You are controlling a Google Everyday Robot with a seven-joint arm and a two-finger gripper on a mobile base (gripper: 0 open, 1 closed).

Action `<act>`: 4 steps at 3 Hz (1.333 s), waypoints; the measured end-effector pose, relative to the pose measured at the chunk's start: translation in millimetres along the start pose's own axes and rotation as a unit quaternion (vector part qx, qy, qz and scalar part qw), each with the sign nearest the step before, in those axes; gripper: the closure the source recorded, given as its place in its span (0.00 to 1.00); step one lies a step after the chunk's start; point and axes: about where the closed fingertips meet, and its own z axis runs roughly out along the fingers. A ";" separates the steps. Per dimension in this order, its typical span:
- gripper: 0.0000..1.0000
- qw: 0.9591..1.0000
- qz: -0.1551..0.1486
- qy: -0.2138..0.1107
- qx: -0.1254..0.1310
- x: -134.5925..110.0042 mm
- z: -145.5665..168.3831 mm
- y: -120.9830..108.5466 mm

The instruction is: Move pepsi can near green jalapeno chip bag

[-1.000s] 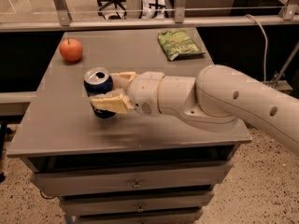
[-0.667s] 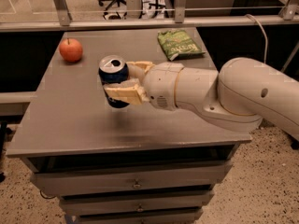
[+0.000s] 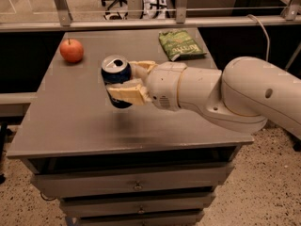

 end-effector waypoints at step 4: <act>1.00 0.988 0.002 0.052 0.144 65.4 -126.6 -198.6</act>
Offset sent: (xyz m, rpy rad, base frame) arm 0.1037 -0.2038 0.0180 -0.0986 -0.0528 -0.2958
